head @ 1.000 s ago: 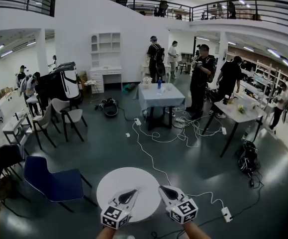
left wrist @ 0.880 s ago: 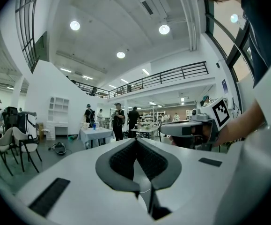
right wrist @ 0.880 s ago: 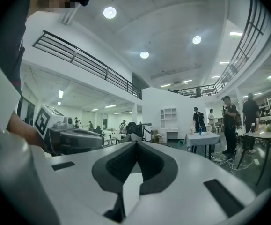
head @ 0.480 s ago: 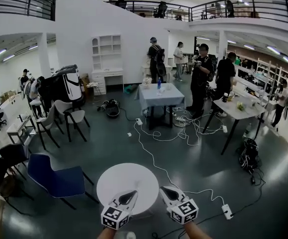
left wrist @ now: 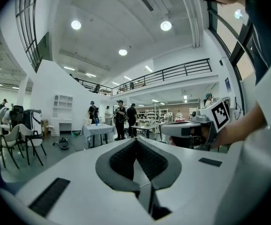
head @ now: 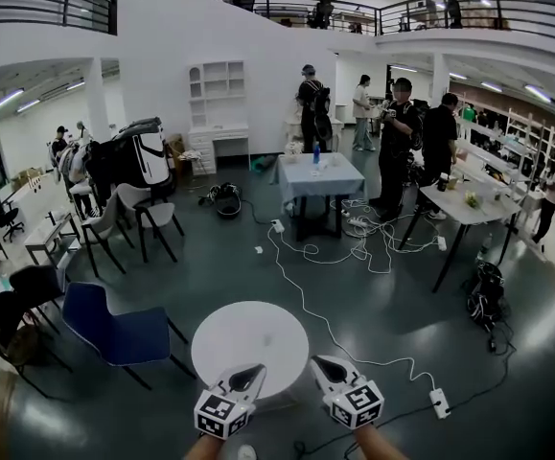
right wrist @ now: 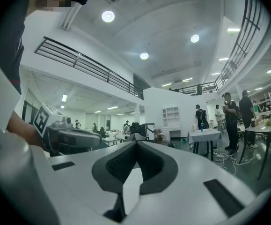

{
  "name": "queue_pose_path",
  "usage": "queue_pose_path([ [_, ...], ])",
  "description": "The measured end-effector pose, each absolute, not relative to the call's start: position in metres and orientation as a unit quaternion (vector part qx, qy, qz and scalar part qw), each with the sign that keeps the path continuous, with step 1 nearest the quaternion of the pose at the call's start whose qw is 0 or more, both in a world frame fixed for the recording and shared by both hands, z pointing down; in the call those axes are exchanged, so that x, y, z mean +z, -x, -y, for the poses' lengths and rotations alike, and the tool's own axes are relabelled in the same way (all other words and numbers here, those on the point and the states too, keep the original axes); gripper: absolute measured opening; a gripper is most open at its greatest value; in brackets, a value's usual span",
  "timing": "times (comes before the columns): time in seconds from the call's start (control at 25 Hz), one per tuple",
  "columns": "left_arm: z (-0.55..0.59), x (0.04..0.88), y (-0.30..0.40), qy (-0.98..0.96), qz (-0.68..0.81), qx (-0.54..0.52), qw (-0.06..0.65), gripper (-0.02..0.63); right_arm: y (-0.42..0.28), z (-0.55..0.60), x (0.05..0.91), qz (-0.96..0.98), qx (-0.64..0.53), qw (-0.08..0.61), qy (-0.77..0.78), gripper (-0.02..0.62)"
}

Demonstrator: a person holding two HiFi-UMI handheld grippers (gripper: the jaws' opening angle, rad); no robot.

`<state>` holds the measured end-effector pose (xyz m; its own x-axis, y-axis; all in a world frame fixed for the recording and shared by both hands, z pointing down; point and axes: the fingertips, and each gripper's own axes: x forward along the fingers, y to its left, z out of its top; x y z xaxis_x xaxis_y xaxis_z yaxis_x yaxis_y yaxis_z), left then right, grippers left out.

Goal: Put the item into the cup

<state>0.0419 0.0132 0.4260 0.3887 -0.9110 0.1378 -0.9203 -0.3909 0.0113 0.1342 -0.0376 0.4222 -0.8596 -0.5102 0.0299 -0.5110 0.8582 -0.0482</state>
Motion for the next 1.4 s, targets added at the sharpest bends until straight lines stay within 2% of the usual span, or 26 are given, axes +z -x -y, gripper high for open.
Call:
queue_pose_path([
  [0.52, -0.029, 0.420, -0.036, -0.833, 0.550, 0.039, 0.040, 0.016, -0.127, 0.020, 0.420, 0.965, 0.024, 0.009, -0.263, 0.017],
  [1.4, -0.105, 0.409, 0.057, -0.844, 0.533, 0.040, 0.046, 0.016, -0.037, -0.054, 0.406, 0.959, 0.026, 0.010, -0.281, 0.017],
])
